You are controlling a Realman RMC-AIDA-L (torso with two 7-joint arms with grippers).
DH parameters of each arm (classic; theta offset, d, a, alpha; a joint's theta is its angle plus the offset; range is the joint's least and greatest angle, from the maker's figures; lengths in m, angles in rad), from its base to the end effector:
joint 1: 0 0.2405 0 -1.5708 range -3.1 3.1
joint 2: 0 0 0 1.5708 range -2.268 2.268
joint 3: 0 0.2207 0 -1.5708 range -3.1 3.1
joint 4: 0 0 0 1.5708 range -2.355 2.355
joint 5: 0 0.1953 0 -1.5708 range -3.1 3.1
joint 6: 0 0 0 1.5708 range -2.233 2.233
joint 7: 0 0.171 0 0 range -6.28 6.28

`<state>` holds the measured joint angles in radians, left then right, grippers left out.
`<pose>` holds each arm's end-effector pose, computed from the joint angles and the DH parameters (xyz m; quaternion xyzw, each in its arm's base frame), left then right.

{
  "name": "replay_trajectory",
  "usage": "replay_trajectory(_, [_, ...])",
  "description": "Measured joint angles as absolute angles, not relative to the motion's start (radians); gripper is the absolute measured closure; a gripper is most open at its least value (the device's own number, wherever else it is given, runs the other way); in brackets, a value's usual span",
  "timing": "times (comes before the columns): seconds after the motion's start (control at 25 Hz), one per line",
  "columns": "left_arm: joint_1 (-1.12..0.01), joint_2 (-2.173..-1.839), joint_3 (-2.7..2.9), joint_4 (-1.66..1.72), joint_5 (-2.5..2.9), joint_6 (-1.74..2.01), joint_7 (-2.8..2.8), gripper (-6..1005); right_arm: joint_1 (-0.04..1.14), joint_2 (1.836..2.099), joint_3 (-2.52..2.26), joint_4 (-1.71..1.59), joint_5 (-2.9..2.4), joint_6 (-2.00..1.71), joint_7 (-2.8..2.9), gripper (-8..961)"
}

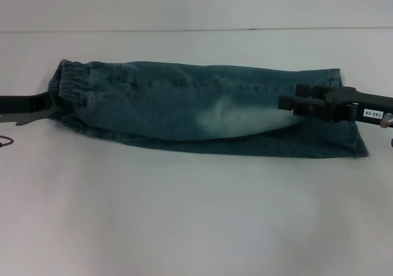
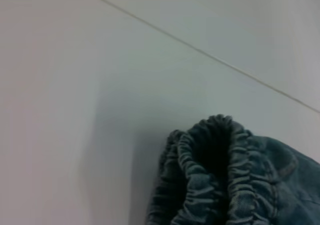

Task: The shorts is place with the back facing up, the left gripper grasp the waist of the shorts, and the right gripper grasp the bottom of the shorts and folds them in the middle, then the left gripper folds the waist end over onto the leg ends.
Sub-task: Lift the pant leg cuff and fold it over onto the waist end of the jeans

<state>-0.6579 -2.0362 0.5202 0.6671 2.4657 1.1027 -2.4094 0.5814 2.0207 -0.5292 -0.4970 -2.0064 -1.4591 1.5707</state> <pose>-0.2923 0.3777 0.0281 -0.7041 -0.6390 -0.1384 0.2772 0.2337 0.3364 0.0081 -0.8721 0.3629 0.2853 0.1625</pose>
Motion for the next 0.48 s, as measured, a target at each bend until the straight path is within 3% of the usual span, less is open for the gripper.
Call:
replay_trajectory(0.28, [-0.657, -2.041, 0.523, 0.773, 2.451, 1.210, -2.391, 906, 0.589, 2.049, -0.519, -0.501, -1.993, -1.370, 1.554, 76])
replay_trajectory(0.48, [-0.683, -2.038, 0.546, 0.831, 2.451, 1.287, -2.382, 906, 0.606, 2.084, -0.528, -0.487, -1.973, -1.257, 1.515, 158])
